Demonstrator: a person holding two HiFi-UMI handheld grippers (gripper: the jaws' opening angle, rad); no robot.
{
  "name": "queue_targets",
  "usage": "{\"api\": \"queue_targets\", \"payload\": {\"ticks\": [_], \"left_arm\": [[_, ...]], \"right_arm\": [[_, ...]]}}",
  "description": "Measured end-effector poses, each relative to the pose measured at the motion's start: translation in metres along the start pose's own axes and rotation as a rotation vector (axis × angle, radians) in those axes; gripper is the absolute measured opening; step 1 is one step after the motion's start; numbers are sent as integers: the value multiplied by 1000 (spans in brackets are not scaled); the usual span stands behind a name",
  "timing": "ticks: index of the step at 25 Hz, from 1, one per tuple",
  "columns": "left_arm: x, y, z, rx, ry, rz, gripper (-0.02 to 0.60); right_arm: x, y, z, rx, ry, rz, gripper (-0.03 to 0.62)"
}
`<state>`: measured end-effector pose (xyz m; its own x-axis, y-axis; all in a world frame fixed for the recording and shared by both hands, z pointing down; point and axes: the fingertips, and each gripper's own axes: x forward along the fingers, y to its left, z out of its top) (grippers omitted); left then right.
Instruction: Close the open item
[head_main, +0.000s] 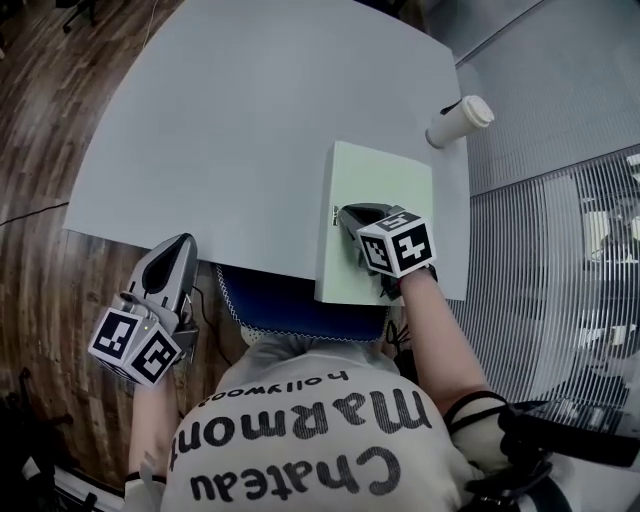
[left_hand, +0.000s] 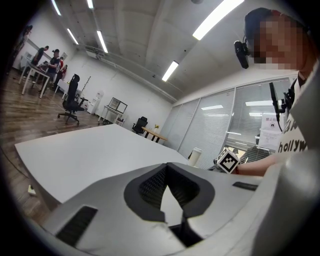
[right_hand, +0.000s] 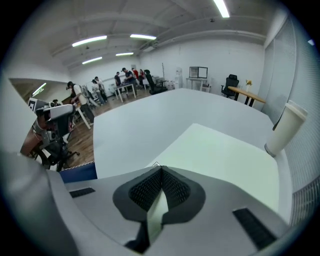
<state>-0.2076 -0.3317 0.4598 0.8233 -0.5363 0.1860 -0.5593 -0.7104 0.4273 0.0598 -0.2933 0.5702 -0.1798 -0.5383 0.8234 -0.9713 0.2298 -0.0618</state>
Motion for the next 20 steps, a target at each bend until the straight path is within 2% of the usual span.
{"api": "queue_targets", "payload": {"ticks": [4, 7, 9, 11, 14, 18, 20], "left_arm": [[-2, -10, 5, 29, -7, -11, -6], [-2, -24, 3, 56, -6, -9, -6], [-7, -33, 6, 47, -16, -7, -6], [-17, -36, 16, 2, -51, -2, -6], [-38, -42, 20, -58, -100, 29, -6], [-47, -62, 17, -12, -116, 84, -6], [-52, -77, 9, -18, -119, 110, -6]], "right_arm": [[2, 0, 5, -25, 75, -31, 0], [7, -4, 1, -26, 185, -79, 0], [4, -3, -3, -52, 281, -111, 0], [3, 3, -2, -85, 347, -127, -2], [1, 9, 0, -97, 347, -131, -2], [8, 3, 4, -52, 294, -68, 0], [6, 0, -6, -55, 283, -54, 0]]}}
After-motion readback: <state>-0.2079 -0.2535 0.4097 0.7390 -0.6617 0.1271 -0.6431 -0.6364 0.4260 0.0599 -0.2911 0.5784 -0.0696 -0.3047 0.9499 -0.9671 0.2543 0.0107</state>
